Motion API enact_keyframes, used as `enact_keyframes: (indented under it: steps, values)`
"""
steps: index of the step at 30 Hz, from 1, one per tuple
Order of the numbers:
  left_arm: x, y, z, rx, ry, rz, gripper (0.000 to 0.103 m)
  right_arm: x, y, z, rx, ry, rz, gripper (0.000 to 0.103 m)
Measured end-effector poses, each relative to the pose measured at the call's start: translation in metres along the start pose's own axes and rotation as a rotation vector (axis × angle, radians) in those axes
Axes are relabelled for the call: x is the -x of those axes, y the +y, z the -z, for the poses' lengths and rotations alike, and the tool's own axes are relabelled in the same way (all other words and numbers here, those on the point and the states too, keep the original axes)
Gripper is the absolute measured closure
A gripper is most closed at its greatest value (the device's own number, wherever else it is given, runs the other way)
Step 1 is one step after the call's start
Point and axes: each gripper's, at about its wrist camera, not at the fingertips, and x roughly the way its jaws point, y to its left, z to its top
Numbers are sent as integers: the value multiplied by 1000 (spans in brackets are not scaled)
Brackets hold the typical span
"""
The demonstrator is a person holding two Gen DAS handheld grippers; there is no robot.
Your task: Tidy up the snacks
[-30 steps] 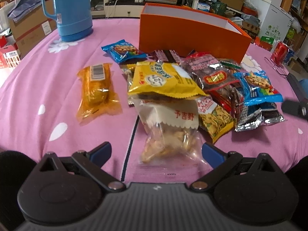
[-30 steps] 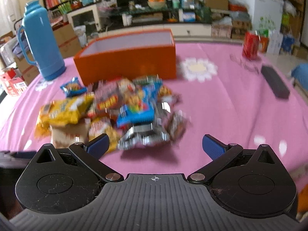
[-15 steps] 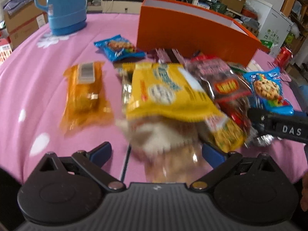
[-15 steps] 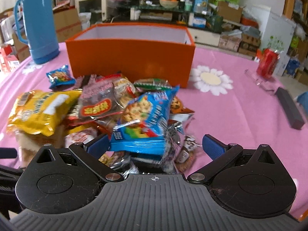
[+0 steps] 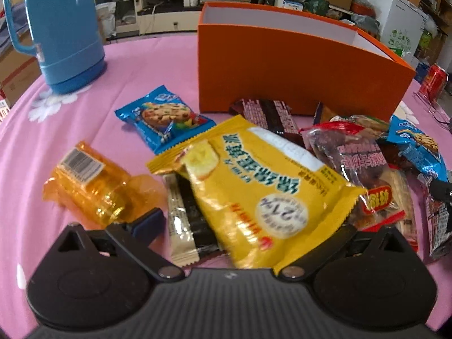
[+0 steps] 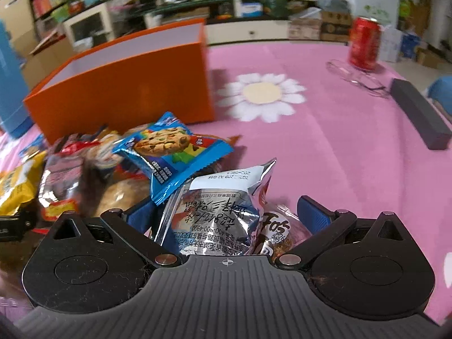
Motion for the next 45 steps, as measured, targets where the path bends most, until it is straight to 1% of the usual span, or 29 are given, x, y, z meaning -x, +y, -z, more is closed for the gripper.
enact_keyframes:
  steps: [2, 3, 5, 7, 9, 10, 11, 12, 13, 14, 15, 17, 18, 19, 21, 23, 24, 26, 29, 30, 32, 33, 34, 37, 41, 43, 45]
  values:
    - [18, 5, 6, 14, -23, 32, 3, 6, -6, 0, -26, -18, 21, 11]
    - [29, 9, 11, 22, -39, 60, 3, 13, -9, 0, -39, -34, 14, 11]
    - [56, 17, 26, 46, -72, 119, 3, 33, -13, 5, -65, -86, -25, 11]
    - [76, 24, 43, 75, -89, 141, 3, 51, -14, 12, -73, -134, -57, 11]
    - [89, 28, 65, 114, -76, 171, 3, 69, -15, 23, -79, -190, -91, 11]
    - [92, 26, 74, 118, -61, 192, 3, 77, -14, 27, -84, -208, -122, 11]
    - [92, 24, 81, 115, -46, 209, 3, 82, -14, 33, -91, -208, -171, 11]
    - [90, 21, 85, 111, -34, 223, 3, 83, -12, 37, -92, -188, -211, 11]
    - [85, 17, 85, 119, -18, 216, 3, 82, -10, 40, -89, -163, -241, 11]
    - [80, 17, 81, 135, -4, 204, 3, 80, -8, 43, -81, -142, -250, 11]
    - [76, 16, 77, 159, 4, 207, 3, 78, -6, 45, -71, -132, -240, 11]
    - [70, 16, 68, 222, -11, 226, 3, 75, -7, 46, -64, -115, -217, 11]
    - [66, 16, 63, 246, -21, 218, 3, 75, -10, 45, -70, -114, -214, 11]
    - [61, 15, 59, 255, -38, 190, 3, 76, -13, 45, -82, -114, -210, 11]
    - [50, 15, 53, 253, -30, 97, 4, 74, -21, 45, -100, -108, -193, 11]
    - [48, 17, 51, 217, -33, 29, 3, 69, -29, 45, -124, -86, -173, 11]
    - [50, 22, 52, 216, -32, 26, 3, 64, -31, 45, -136, -76, -173, 11]
    - [54, 37, 52, 245, -22, 15, 3, 63, -37, 47, -157, -75, -183, 11]
    - [61, 58, 53, 286, -19, -44, 3, 61, -42, 48, -171, -78, -182, 11]
    - [64, 64, 54, 310, -14, -46, 4, 60, -43, 49, -172, -74, -183, 11]
    - [72, 68, 54, 357, -23, 27, 3, 58, -41, 50, -170, -67, -186, 11]
    - [75, 66, 54, 361, -32, 54, 3, 58, -41, 51, -167, -67, -183, 11]
    - [76, 61, 53, 338, -37, 66, 3, 58, -41, 51, -165, -65, -177, 11]
    - [66, 37, 49, 216, -27, 22, 3, 57, -45, 52, -178, -59, -163, 11]
    - [55, 19, 44, 39, -19, -13, 3, 59, -47, 53, -158, -48, -156, 11]
    - [61, 15, 41, -52, -37, -1, 4, 57, -48, 55, -156, -29, -153, 11]
    - [67, 14, 39, -137, -46, 9, 3, 51, -53, 57, -183, 4, -160, 11]
